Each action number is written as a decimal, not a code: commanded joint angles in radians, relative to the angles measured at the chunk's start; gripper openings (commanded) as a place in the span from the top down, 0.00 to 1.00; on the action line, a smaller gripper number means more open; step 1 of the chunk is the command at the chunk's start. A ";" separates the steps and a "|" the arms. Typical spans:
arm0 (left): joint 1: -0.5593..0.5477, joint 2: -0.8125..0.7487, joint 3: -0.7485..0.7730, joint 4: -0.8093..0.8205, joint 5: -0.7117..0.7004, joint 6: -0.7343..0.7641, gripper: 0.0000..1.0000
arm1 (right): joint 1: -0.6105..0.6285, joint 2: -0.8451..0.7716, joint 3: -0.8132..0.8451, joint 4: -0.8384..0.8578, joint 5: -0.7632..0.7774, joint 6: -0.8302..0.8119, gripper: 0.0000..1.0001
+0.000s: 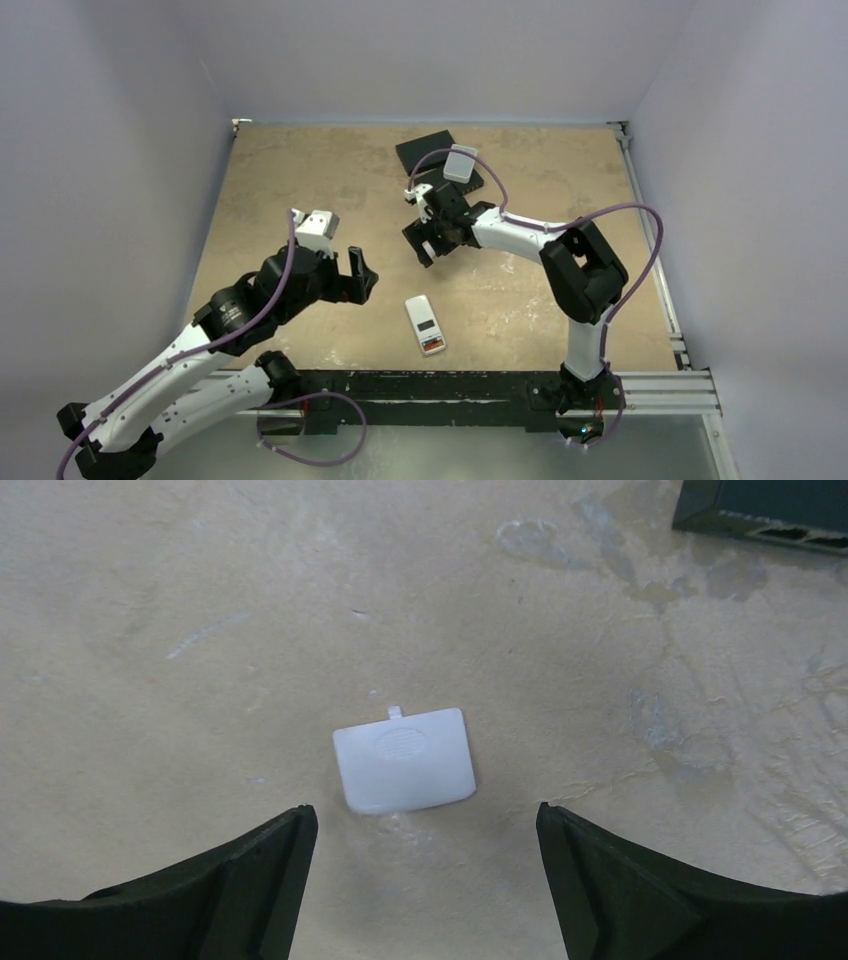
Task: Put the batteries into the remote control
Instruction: Pick up the battery cover at the center of the board, then adjust the remote control at the center of the board.
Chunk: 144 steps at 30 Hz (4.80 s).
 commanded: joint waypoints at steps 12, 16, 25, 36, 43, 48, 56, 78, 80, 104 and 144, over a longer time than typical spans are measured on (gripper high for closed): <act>0.007 0.026 -0.011 0.049 0.048 0.035 0.01 | -0.017 0.078 0.077 -0.058 -0.023 -0.054 0.10; 0.007 0.033 -0.009 0.050 0.049 0.036 0.01 | -0.016 0.083 0.086 -0.075 0.013 -0.073 0.12; 0.007 0.027 -0.011 0.050 0.047 0.035 0.01 | -0.003 0.089 0.073 -0.071 0.016 -0.060 0.17; 0.007 0.024 -0.012 0.049 0.046 0.033 0.01 | 0.035 0.108 0.079 -0.064 0.063 -0.043 0.20; 0.007 0.021 -0.012 0.048 0.046 0.034 0.01 | 0.048 0.117 0.078 -0.065 0.093 -0.038 0.24; 0.007 0.016 -0.012 0.048 0.044 0.032 0.01 | 0.048 0.126 0.079 -0.065 0.095 -0.035 0.27; 0.007 0.013 -0.011 0.046 0.043 0.030 0.01 | 0.047 0.135 0.089 -0.057 0.042 -0.035 0.27; 0.007 0.010 -0.012 0.046 0.041 0.030 0.01 | 0.047 0.124 0.060 -0.077 0.037 -0.041 0.35; 0.007 0.010 -0.012 0.047 0.041 0.030 0.01 | 0.047 0.124 0.060 -0.078 0.036 -0.041 0.37; 0.006 0.016 -0.012 0.046 0.039 0.027 0.01 | 0.065 -0.120 -0.013 -0.167 0.071 0.107 0.62; 0.005 0.965 0.100 0.784 0.539 -0.059 0.12 | 0.335 -0.892 -0.472 -0.305 0.123 0.487 0.61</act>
